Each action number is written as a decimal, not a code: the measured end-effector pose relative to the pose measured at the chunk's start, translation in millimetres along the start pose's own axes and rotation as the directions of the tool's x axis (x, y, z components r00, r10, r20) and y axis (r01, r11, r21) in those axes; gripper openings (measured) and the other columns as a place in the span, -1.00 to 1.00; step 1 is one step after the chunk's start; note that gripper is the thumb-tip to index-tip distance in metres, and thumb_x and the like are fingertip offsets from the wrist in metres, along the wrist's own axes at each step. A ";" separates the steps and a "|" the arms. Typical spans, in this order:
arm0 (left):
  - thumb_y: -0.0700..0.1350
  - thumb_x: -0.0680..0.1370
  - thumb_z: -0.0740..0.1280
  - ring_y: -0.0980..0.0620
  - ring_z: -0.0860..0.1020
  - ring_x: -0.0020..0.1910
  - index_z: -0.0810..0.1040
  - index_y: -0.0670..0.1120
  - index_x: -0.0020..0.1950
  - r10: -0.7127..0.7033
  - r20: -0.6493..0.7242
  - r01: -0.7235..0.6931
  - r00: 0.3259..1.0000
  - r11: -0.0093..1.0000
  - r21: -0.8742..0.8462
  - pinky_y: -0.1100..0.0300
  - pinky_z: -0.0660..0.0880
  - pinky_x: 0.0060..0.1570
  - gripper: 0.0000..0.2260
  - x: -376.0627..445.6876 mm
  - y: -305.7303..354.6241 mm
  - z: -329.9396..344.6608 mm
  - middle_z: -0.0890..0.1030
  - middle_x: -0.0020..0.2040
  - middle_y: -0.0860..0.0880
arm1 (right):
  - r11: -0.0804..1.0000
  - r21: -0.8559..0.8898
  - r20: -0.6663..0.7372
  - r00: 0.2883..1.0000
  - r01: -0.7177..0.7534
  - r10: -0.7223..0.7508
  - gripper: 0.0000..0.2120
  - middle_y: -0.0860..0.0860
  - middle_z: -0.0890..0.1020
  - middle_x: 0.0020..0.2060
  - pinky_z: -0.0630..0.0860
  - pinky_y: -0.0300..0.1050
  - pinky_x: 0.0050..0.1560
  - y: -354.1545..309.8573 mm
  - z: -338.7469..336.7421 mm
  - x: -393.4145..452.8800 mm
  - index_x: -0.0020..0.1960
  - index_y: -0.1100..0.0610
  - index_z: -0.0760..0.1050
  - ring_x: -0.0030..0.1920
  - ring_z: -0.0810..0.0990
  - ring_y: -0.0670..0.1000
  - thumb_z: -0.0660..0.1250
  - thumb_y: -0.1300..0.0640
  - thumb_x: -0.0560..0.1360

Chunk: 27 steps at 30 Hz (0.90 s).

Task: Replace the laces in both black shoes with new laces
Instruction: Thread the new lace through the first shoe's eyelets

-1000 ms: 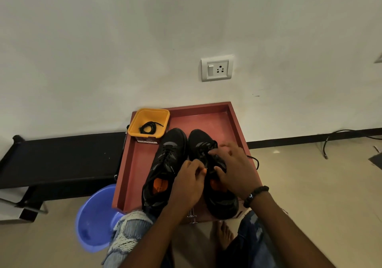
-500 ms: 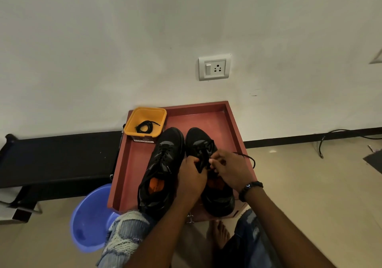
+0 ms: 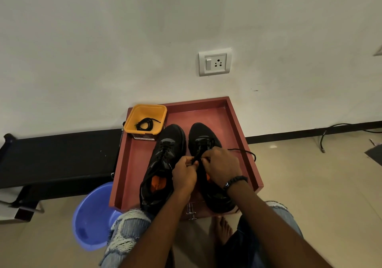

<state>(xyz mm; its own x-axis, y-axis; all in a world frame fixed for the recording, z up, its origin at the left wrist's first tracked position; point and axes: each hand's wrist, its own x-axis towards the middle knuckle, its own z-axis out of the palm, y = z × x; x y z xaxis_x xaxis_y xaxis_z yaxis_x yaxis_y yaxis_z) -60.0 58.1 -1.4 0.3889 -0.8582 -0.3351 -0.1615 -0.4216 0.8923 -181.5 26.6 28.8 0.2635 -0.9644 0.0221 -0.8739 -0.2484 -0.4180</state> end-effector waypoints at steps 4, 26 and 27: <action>-0.12 0.58 0.34 0.04 0.61 0.06 0.62 0.03 0.13 0.009 0.021 -0.008 1.000 1.000 -0.026 -0.09 0.56 0.16 -0.85 1.2 -3.8 -2.1 0.67 0.01 0.07 | 0.996 0.088 0.040 0.999 -0.020 0.017 -0.78 -0.05 0.58 0.04 0.43 -0.25 -0.09 3.2 -0.3 5.0 0.14 -0.02 0.61 -0.07 0.50 -0.09 0.24 -0.03 0.62; -0.14 0.60 0.33 0.08 0.60 0.07 0.63 0.06 0.11 0.003 -0.056 -0.009 0.998 0.995 -0.096 -0.05 0.56 0.18 -0.84 -7.2 -2.9 2.8 0.66 0.03 0.07 | 0.937 0.334 0.078 0.993 -0.105 0.084 -0.82 -0.16 0.67 0.01 0.50 -0.27 -0.06 13.5 14.7 3.7 0.10 -0.11 0.66 -0.05 0.56 -0.16 0.31 -0.03 0.58; -0.15 0.59 0.33 0.07 0.61 0.07 0.62 0.06 0.10 0.005 -0.052 -0.011 0.999 0.994 -0.112 -0.05 0.56 0.18 -0.85 -7.1 -3.5 1.9 0.66 0.03 0.06 | 0.938 0.336 0.083 0.994 -0.089 0.065 -0.83 -0.17 0.67 0.02 0.53 -0.23 -0.01 14.0 14.2 3.0 0.10 -0.11 0.66 -0.03 0.56 -0.17 0.32 -0.03 0.58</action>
<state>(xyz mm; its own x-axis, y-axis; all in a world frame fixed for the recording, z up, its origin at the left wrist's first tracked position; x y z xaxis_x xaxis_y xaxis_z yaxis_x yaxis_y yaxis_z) -63.9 65.2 -2.7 0.4349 -0.8439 -0.3142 -0.0636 -0.3768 0.9241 -187.1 21.5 10.1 0.2392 -0.9677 -0.0802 -0.7056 -0.1165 -0.6990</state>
